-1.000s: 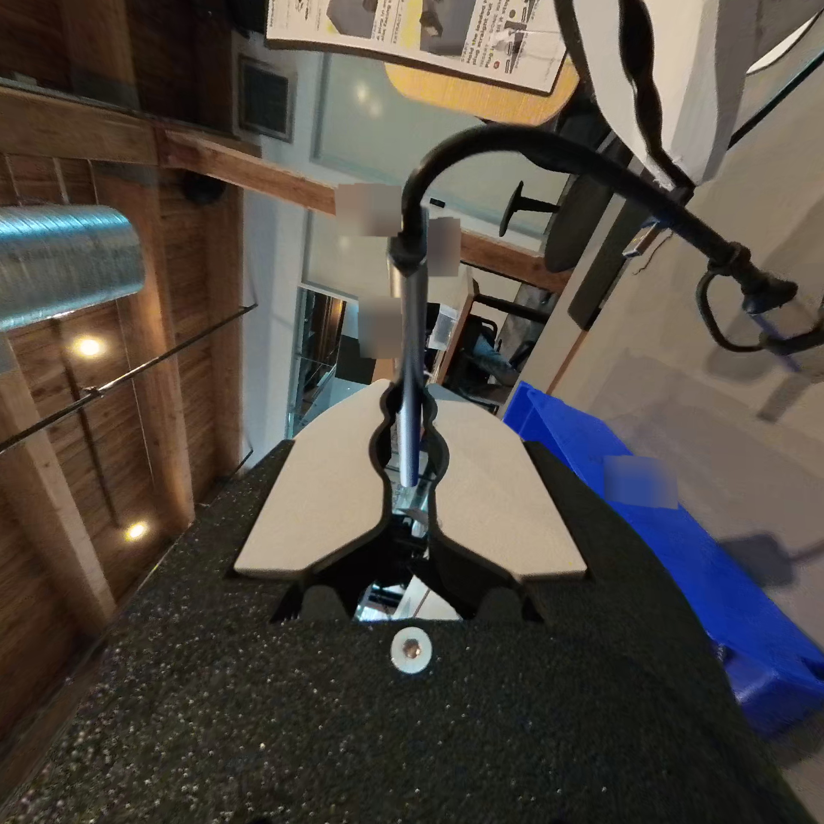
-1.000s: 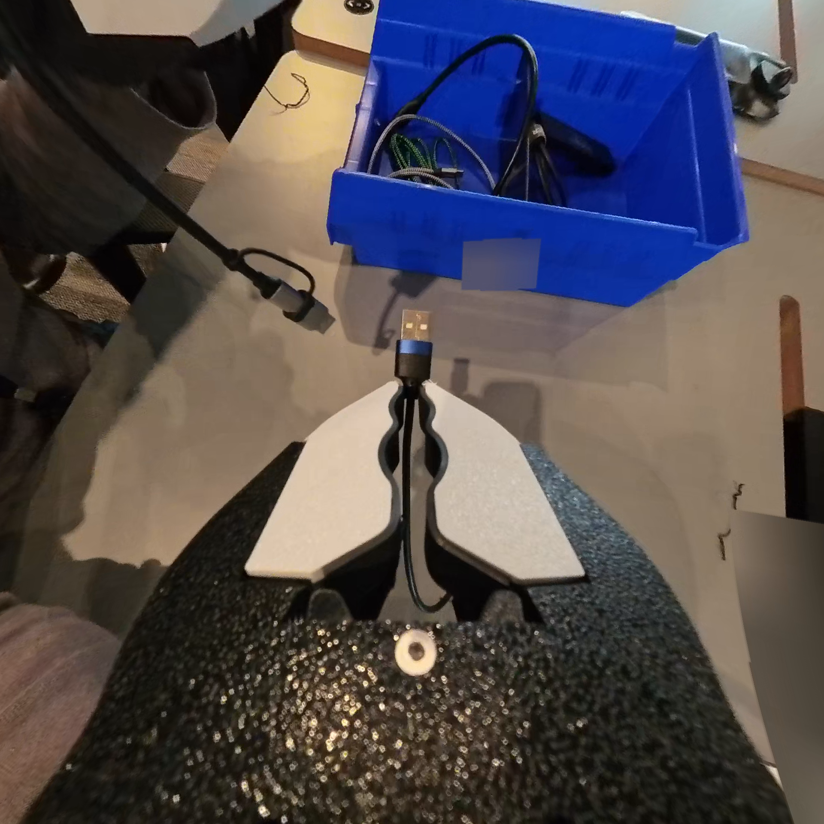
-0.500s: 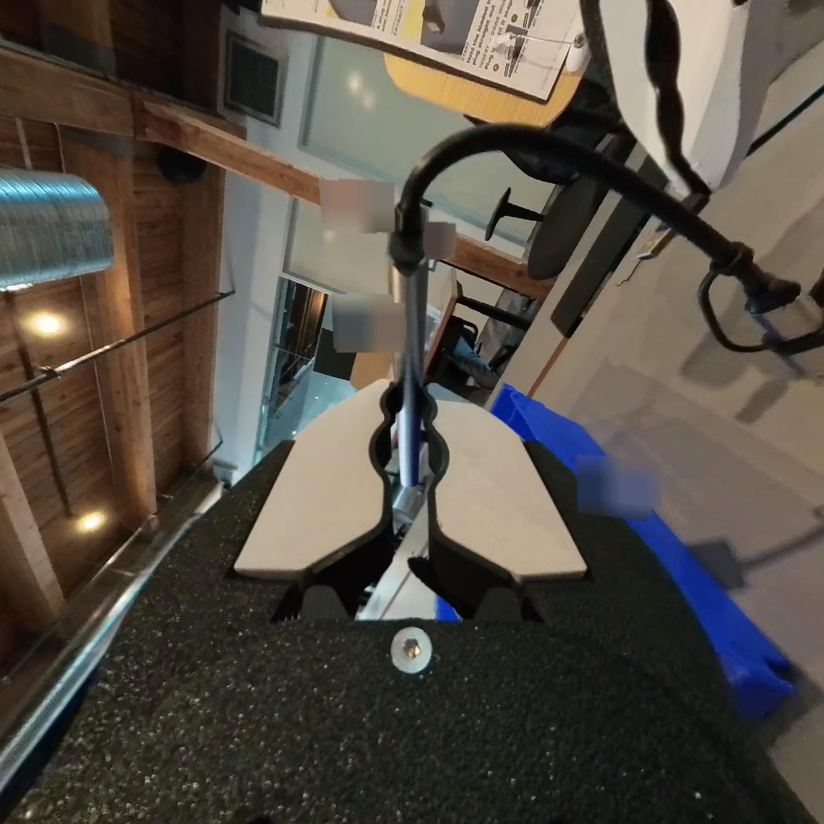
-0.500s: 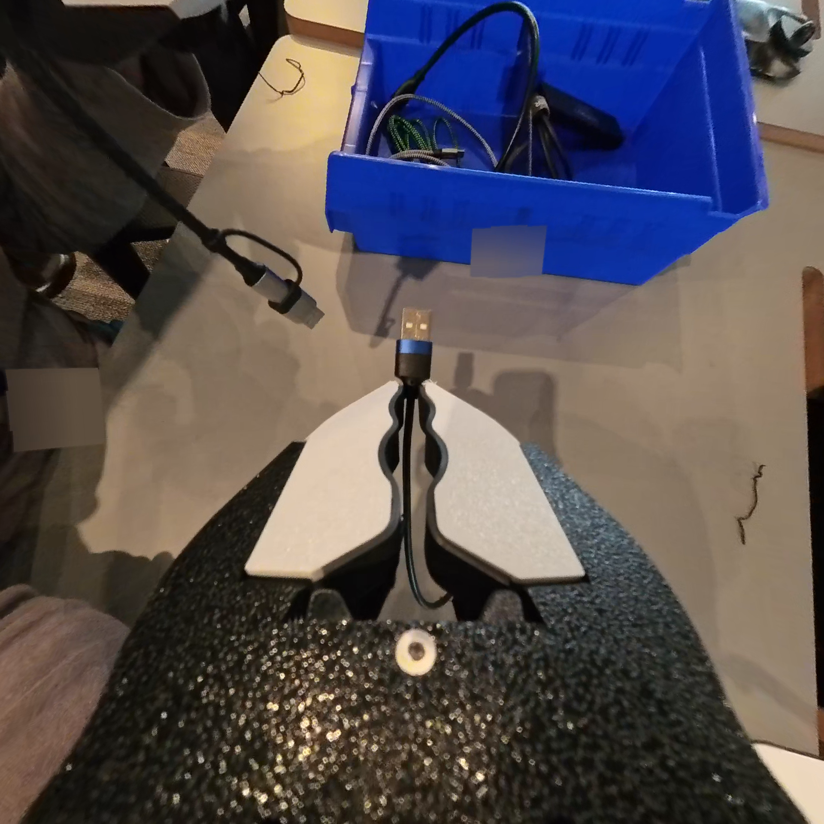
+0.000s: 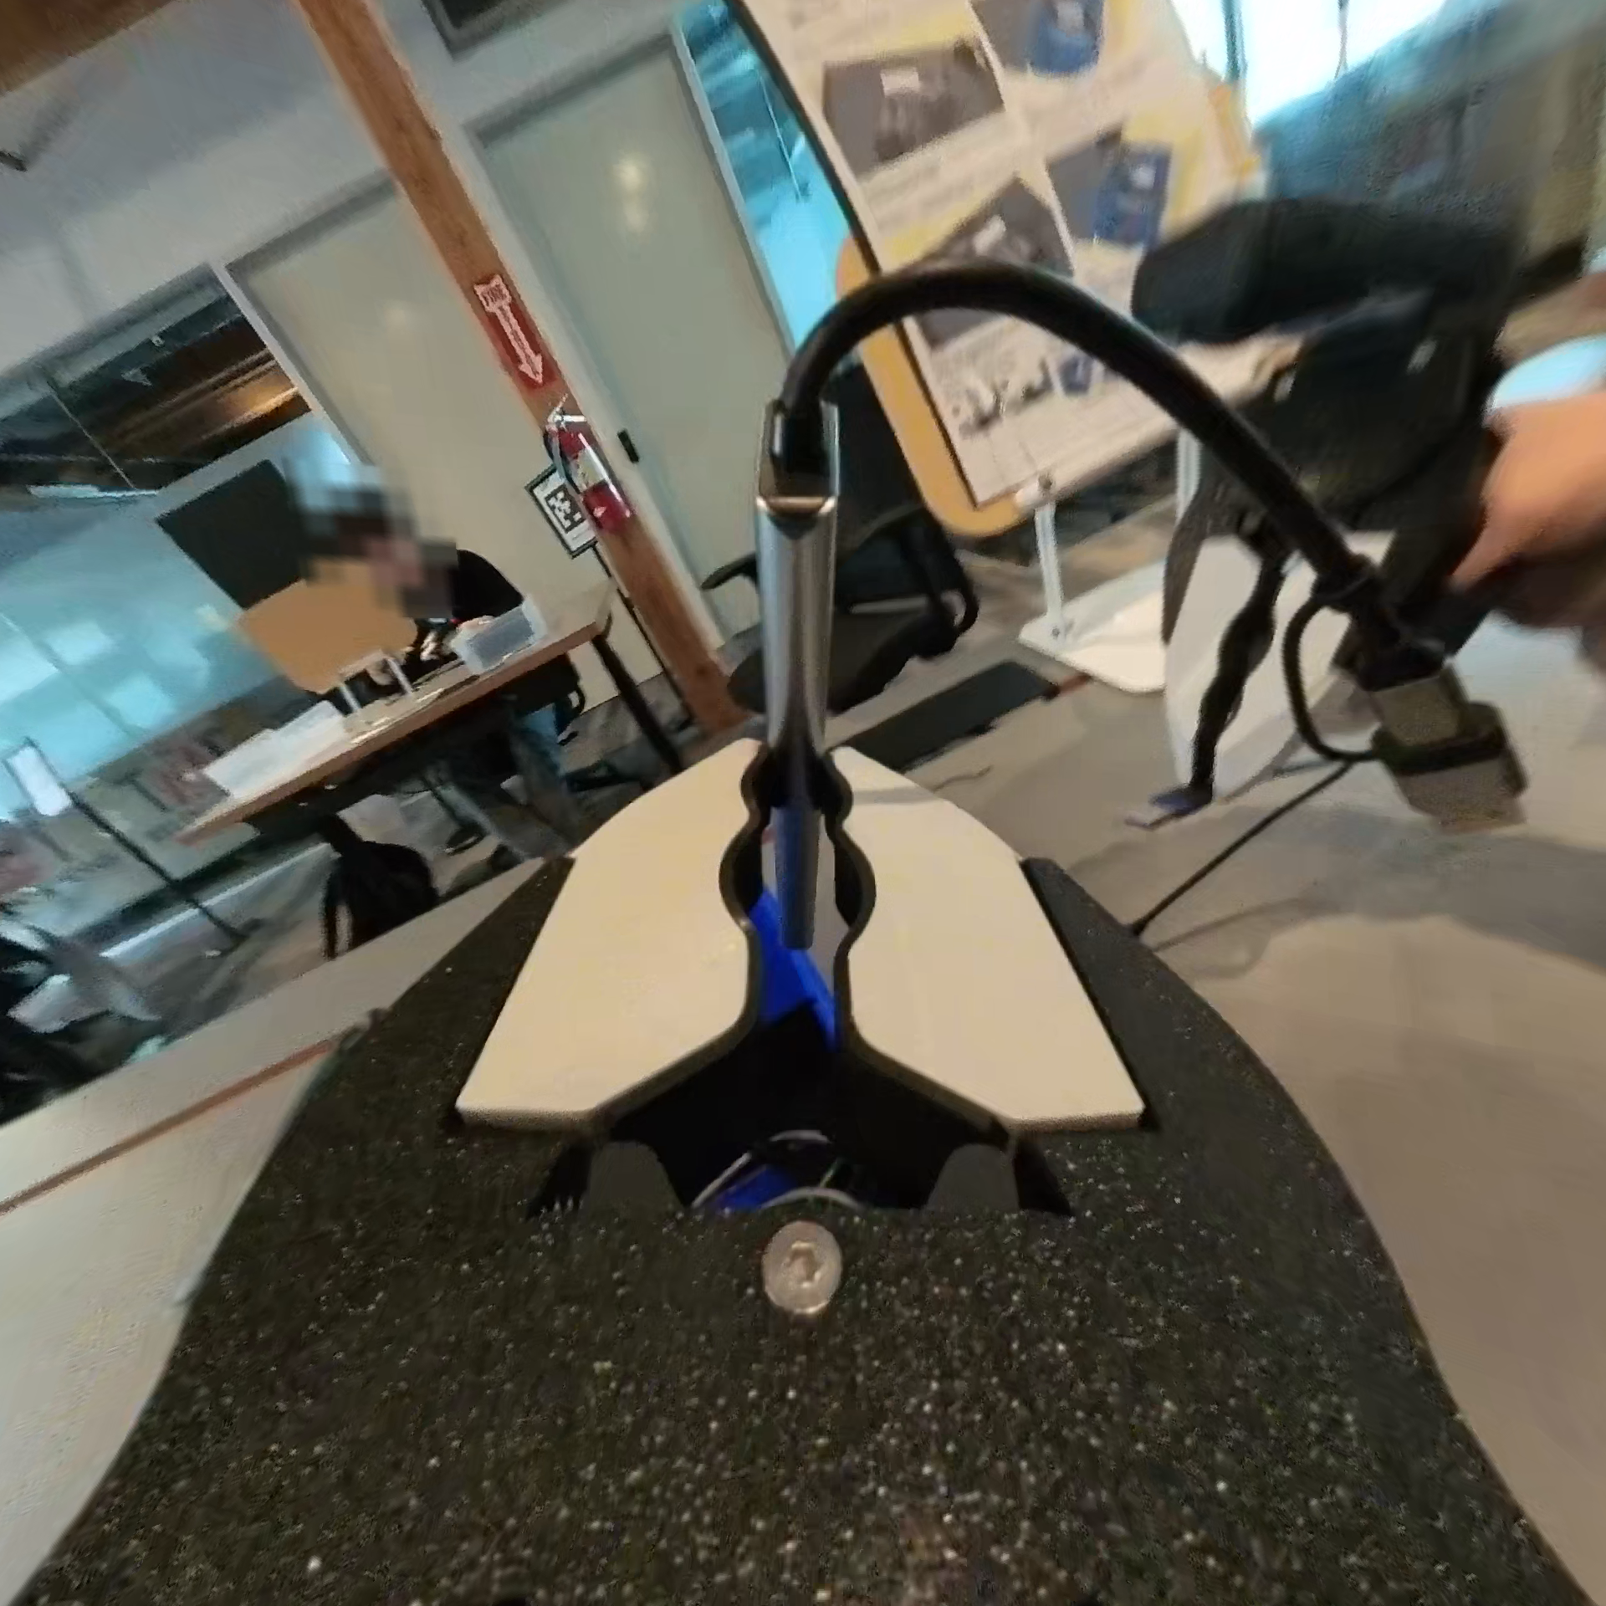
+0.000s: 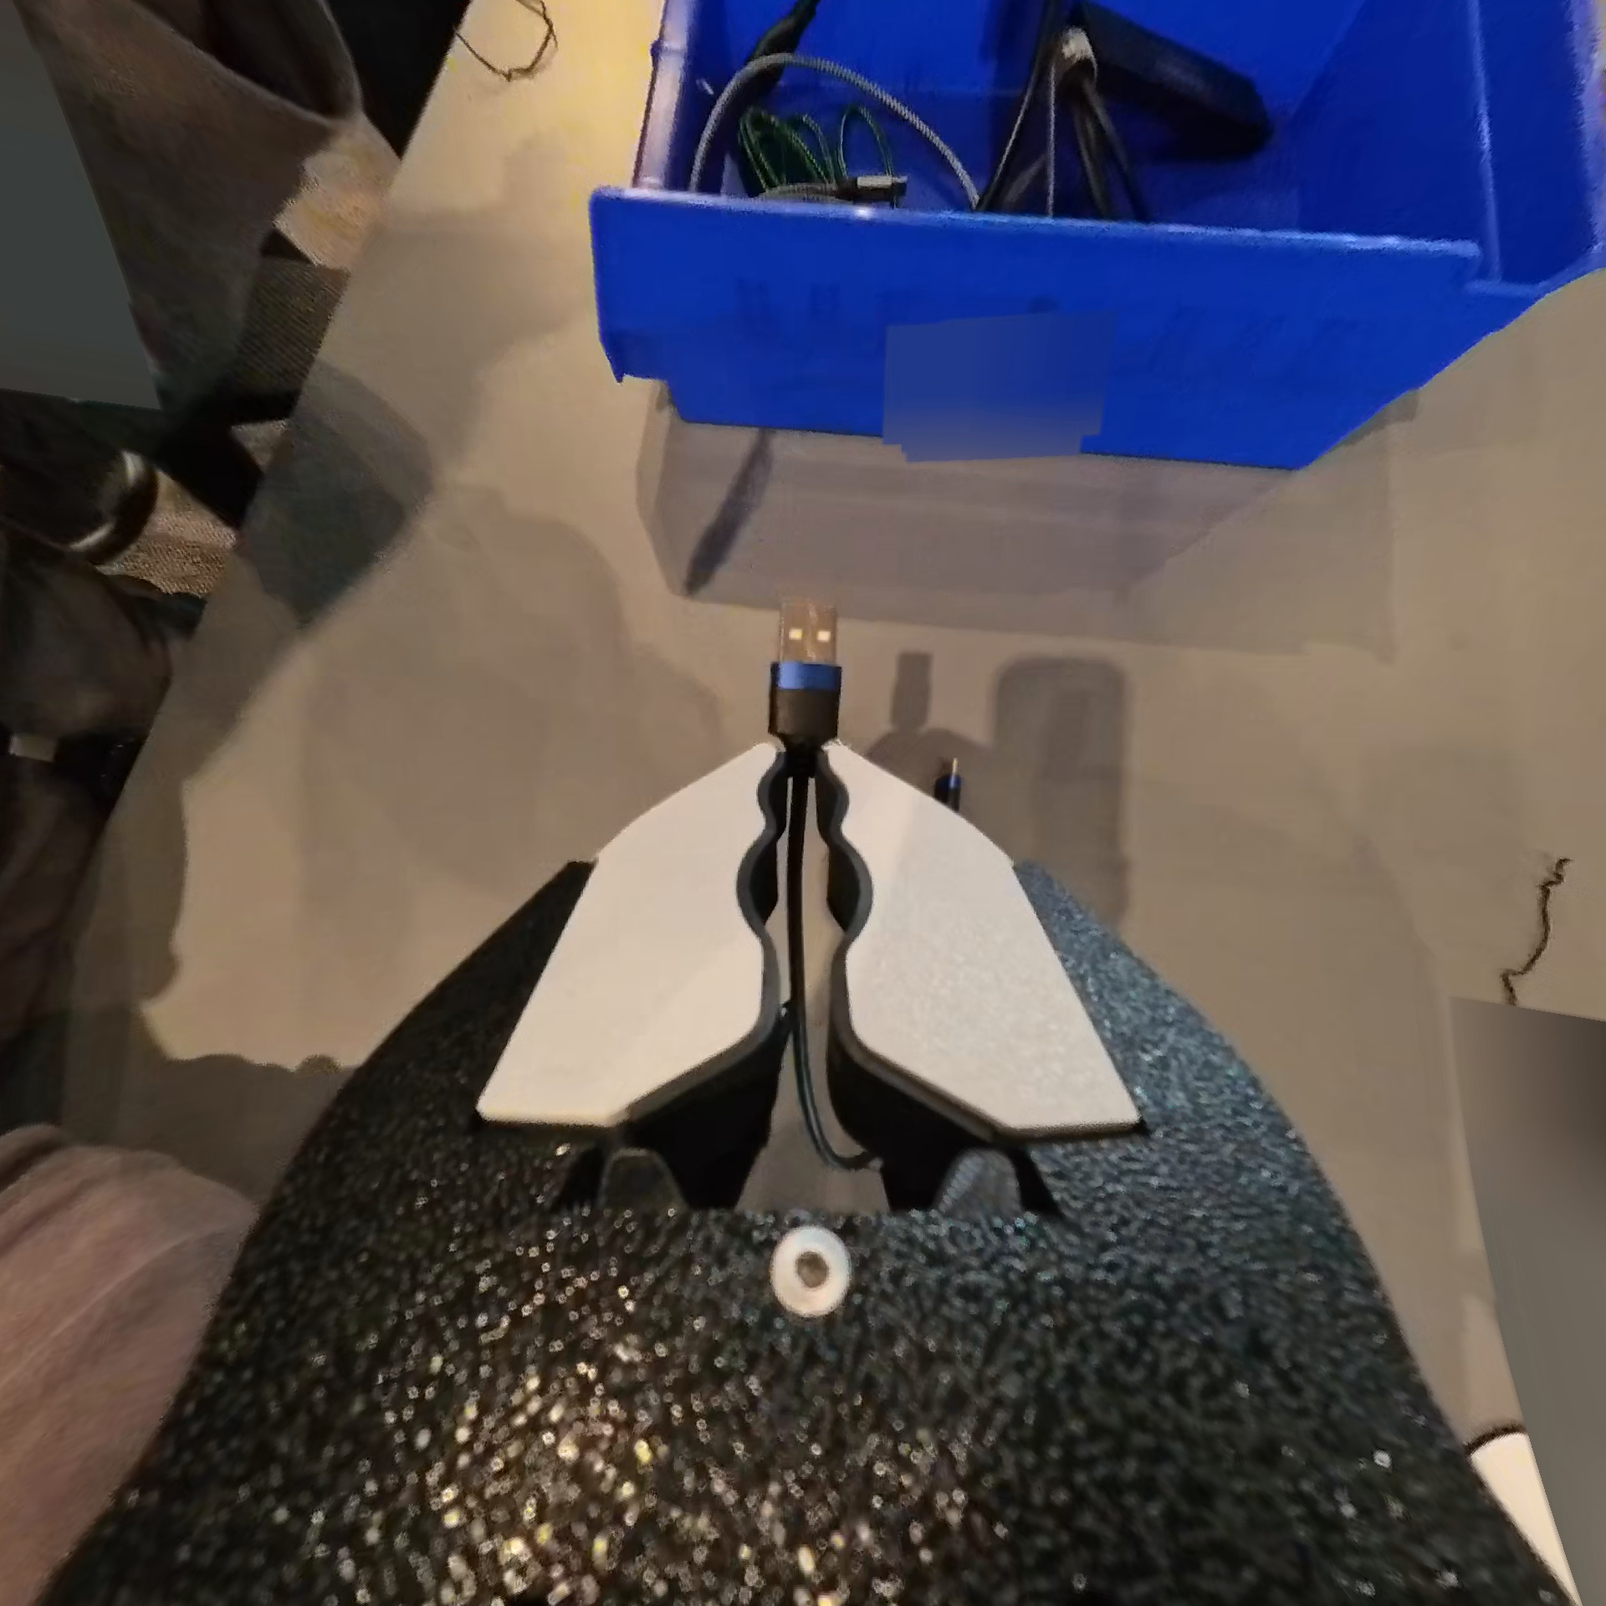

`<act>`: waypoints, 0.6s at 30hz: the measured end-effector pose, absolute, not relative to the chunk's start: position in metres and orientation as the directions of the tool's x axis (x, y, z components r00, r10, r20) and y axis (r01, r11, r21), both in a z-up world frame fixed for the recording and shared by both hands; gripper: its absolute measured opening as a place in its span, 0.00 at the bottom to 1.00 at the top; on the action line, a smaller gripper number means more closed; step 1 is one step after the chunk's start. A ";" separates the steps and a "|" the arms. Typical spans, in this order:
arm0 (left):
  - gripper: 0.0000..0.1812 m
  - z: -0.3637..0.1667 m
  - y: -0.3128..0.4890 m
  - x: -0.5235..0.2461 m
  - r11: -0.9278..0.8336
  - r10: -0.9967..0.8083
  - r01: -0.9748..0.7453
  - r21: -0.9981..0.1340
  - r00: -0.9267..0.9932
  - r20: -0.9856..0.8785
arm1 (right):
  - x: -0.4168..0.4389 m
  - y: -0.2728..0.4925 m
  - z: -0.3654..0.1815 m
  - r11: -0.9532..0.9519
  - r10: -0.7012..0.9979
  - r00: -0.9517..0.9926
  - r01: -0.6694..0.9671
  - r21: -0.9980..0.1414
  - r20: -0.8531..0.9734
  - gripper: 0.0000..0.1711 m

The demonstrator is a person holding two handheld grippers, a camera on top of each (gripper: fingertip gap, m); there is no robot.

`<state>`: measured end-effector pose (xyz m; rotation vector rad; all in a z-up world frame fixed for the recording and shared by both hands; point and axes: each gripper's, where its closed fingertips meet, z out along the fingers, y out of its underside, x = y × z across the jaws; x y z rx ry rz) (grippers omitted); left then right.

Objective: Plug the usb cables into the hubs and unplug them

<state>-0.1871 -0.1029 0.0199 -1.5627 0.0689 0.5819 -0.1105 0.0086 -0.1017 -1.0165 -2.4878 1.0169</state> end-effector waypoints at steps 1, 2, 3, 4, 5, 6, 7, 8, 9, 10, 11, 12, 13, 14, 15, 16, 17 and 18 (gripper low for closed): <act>0.06 0.025 -0.107 -0.187 -0.058 0.302 -0.358 -0.932 0.884 -0.358 | -0.111 0.010 -0.105 0.513 0.695 -0.719 0.513 -0.689 -0.018 0.03; 0.06 0.029 -0.111 -0.188 -0.028 0.294 -0.334 -0.942 0.898 -0.328 | -0.112 0.011 -0.109 0.517 0.695 -0.719 0.519 -0.681 -0.020 0.03; 0.06 0.031 -0.114 -0.187 -0.006 0.279 -0.323 -0.947 0.908 -0.311 | -0.114 0.012 -0.113 0.521 0.694 -0.719 0.526 -0.672 -0.024 0.03; 0.06 0.033 -0.116 -0.186 0.010 0.263 -0.315 -0.949 0.916 -0.302 | -0.115 0.012 -0.118 0.525 0.692 -0.721 0.531 -0.665 -0.029 0.03; 0.06 0.034 -0.116 -0.184 0.021 0.242 -0.315 -0.949 0.923 -0.300 | -0.116 0.012 -0.121 0.527 0.688 -0.725 0.534 -0.661 -0.038 0.03; 0.06 0.033 -0.115 -0.180 0.032 0.202 -0.324 -0.945 0.928 -0.312 | -0.118 0.011 -0.124 0.524 0.682 -0.730 0.535 -0.663 -0.051 0.03; 0.06 0.032 -0.113 -0.172 0.047 0.147 -0.338 -0.940 0.933 -0.328 | -0.119 0.009 -0.124 0.516 0.676 -0.734 0.533 -0.670 -0.063 0.03; 0.06 0.031 -0.111 -0.166 0.061 0.097 -0.344 -0.937 0.937 -0.337 | -0.121 0.007 -0.123 0.508 0.673 -0.737 0.527 -0.681 -0.069 0.03; 0.06 0.029 -0.109 -0.158 0.076 0.043 -0.352 -0.933 0.936 -0.350 | -0.122 0.006 -0.120 0.500 0.670 -0.739 0.519 -0.693 -0.071 0.03; 0.06 0.027 -0.108 -0.152 0.092 -0.006 -0.359 -0.929 0.933 -0.361 | -0.122 0.003 -0.117 0.496 0.665 -0.743 0.510 -0.703 -0.070 0.03; 0.06 0.025 -0.106 -0.147 0.104 -0.045 -0.353 -0.930 0.932 -0.359 | -0.122 0.002 -0.114 0.495 0.663 -0.746 0.502 -0.709 -0.065 0.03; 0.06 0.023 -0.105 -0.141 0.126 -0.091 -0.342 -0.931 0.931 -0.354 | -0.122 0.002 -0.111 0.496 0.666 -0.744 0.497 -0.712 -0.056 0.03; 0.06 0.024 -0.106 -0.135 0.160 -0.142 -0.324 -0.933 0.927 -0.346 | -0.122 0.003 -0.111 0.500 0.674 -0.737 0.500 -0.707 -0.045 0.03; 0.06 0.025 -0.106 -0.131 0.187 -0.179 -0.291 -0.938 0.929 -0.324 | -0.122 0.006 -0.113 0.508 0.686 -0.727 0.514 -0.691 -0.037 0.03; 0.06 0.027 -0.108 -0.128 0.213 -0.213 -0.260 -0.942 0.929 -0.304 | -0.122 0.010 -0.117 0.518 0.698 -0.715 0.535 -0.668 -0.031 0.03; 0.06 0.029 -0.110 -0.125 0.245 -0.248 -0.231 -0.942 0.924 -0.291 | -0.122 0.013 -0.122 0.525 0.709 -0.705 0.555 -0.645 -0.030 0.03; 0.06 0.032 -0.114 -0.121 0.279 -0.282 -0.205 -0.938 0.916 -0.284 | -0.122 0.016 -0.128 0.529 0.715 -0.698 0.572 -0.626 -0.034 0.03; 0.06 0.035 -0.117 -0.118 0.304 -0.306 -0.187 -0.934 0.909 -0.282 | -0.122 0.018 -0.132 0.528 0.720 -0.693 0.587 -0.614 -0.043 0.03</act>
